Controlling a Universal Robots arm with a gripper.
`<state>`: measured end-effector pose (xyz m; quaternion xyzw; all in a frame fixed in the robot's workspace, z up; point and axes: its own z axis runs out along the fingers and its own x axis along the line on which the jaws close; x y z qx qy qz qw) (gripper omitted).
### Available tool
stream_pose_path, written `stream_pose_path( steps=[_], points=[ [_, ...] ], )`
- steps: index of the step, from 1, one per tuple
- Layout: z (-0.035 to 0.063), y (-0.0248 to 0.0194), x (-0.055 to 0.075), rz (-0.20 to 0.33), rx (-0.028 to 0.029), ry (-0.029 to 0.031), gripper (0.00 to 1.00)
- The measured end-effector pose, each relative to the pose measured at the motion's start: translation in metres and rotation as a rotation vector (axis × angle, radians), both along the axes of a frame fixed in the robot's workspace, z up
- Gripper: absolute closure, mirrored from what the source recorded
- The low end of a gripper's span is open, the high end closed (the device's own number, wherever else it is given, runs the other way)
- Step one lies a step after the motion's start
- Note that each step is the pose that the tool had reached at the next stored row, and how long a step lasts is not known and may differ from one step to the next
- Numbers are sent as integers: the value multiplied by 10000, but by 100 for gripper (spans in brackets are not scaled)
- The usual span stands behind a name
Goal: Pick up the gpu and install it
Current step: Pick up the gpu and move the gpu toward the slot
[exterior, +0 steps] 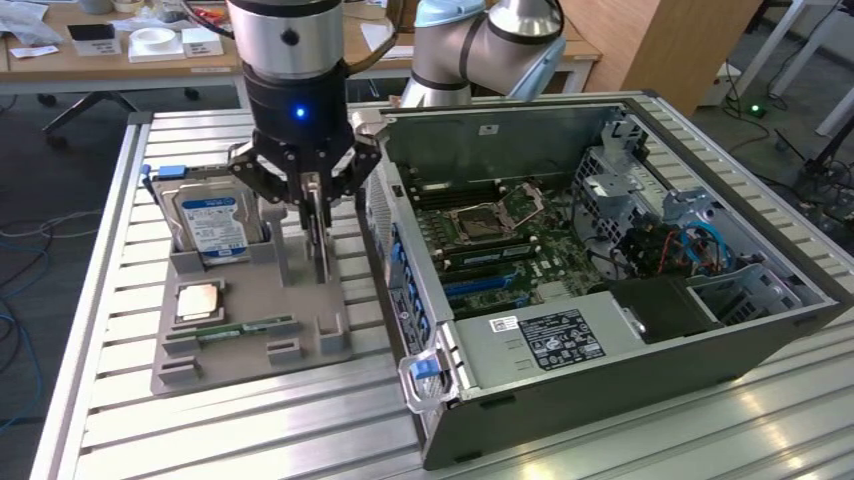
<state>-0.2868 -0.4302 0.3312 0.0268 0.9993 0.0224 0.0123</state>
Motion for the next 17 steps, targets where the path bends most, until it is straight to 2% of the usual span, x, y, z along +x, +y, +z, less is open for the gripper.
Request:
stream_pose_path(
  steps=[17],
  points=[
    [633,0,0,0,-1,0,73]
  ],
)
